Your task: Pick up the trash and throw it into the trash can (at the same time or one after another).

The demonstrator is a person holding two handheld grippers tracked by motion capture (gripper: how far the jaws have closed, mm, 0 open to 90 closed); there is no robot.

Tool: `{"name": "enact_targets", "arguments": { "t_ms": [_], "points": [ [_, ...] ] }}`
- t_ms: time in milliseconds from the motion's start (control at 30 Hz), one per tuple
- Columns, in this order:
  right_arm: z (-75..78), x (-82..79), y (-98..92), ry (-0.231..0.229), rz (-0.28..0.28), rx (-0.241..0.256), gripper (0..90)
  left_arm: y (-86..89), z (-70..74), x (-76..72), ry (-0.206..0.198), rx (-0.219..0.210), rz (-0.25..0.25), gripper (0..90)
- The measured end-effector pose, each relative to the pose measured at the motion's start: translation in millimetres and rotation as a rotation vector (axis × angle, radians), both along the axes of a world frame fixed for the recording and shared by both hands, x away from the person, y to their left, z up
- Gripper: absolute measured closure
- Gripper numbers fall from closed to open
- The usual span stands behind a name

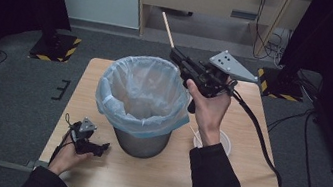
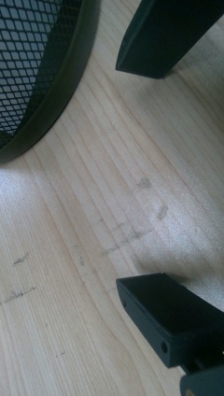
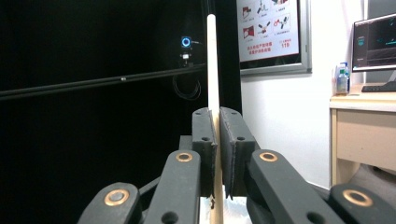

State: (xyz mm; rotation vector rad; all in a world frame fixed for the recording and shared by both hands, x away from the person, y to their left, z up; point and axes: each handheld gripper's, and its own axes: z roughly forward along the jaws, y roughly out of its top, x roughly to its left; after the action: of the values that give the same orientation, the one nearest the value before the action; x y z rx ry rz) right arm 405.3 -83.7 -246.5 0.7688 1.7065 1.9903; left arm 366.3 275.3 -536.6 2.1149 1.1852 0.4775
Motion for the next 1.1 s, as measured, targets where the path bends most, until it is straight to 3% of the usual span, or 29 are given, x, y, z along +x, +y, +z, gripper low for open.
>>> {"name": "enact_targets", "arguments": {
  "t_ms": [733,933,1100],
  "points": [
    [-22.7,15.0,27.0,0.044,0.008,-0.057,84.5,0.0,0.0,0.0,0.000,0.000,0.000,0.0],
    [-22.3,17.1,26.7,0.066,0.023,-0.055,79.5,0.0,0.0,0.0,0.000,0.000,0.000,0.0],
    [-15.8,12.2,19.4,0.043,0.012,-0.039,76.0,0.0,0.0,0.0,0.000,0.000,0.000,0.0]
  ]
}}
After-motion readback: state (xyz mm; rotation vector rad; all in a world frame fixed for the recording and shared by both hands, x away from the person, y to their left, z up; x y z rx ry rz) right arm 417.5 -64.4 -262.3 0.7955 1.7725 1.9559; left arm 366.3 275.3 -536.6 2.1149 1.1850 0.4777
